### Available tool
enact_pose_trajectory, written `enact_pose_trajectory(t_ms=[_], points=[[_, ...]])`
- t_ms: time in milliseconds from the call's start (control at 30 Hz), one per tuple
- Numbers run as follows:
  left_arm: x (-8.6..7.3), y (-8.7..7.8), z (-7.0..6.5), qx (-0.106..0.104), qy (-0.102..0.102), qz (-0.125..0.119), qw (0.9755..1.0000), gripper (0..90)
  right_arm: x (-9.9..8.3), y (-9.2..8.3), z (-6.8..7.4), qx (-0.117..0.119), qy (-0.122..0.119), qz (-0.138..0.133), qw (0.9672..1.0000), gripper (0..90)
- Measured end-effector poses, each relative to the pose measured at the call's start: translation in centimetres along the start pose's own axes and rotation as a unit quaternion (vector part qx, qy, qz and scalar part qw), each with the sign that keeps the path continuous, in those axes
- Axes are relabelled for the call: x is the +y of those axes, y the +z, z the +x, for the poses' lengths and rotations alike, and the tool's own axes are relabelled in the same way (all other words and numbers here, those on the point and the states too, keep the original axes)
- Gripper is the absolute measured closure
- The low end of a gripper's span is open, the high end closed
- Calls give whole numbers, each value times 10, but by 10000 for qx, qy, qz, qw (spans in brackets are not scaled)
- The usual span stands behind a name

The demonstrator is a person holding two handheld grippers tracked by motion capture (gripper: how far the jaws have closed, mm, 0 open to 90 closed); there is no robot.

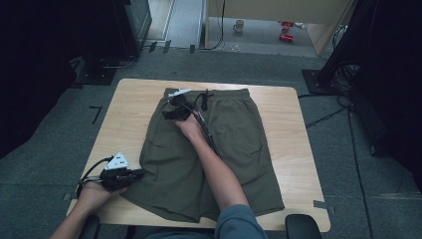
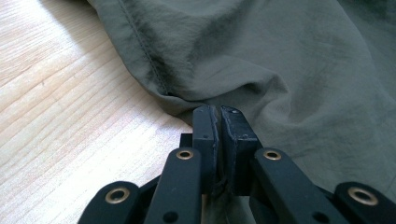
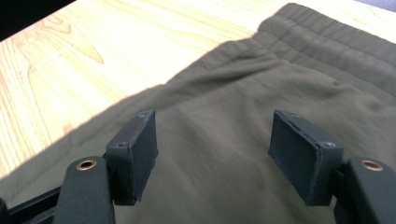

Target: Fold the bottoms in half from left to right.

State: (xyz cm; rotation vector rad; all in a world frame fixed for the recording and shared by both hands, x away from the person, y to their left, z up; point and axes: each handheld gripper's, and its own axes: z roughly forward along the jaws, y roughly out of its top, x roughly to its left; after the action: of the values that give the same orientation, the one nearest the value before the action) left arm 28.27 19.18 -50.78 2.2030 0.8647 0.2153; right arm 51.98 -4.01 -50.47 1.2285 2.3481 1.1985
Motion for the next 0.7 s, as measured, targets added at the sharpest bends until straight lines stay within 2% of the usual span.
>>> enact_pose_trajectory(t_ms=[67,167,300,400,467,533,700], points=[[0,0,0,-10,-5,3,10000,850,1,3,2,4,6,3,10000,313],[-1,-1,1,-13,-3,18,10000,836,4,15,12,28,-70,-29,10000,310],[-1,-1,1,-18,-27,11,10000,836,8,25,23,-315,-391,73,9987,309],[-1,-1,1,-19,-31,12,10000,835,9,30,28,-306,-468,91,9984,361],[-1,-1,1,-20,-36,13,10000,835,8,33,32,-391,-572,90,9976,368],[-1,-2,1,-19,-58,18,10000,831,6,36,33,-408,-549,74,9976,365],[-1,-2,2,-22,-98,32,9999,833,5,36,33,-452,-506,3,9977,422]])
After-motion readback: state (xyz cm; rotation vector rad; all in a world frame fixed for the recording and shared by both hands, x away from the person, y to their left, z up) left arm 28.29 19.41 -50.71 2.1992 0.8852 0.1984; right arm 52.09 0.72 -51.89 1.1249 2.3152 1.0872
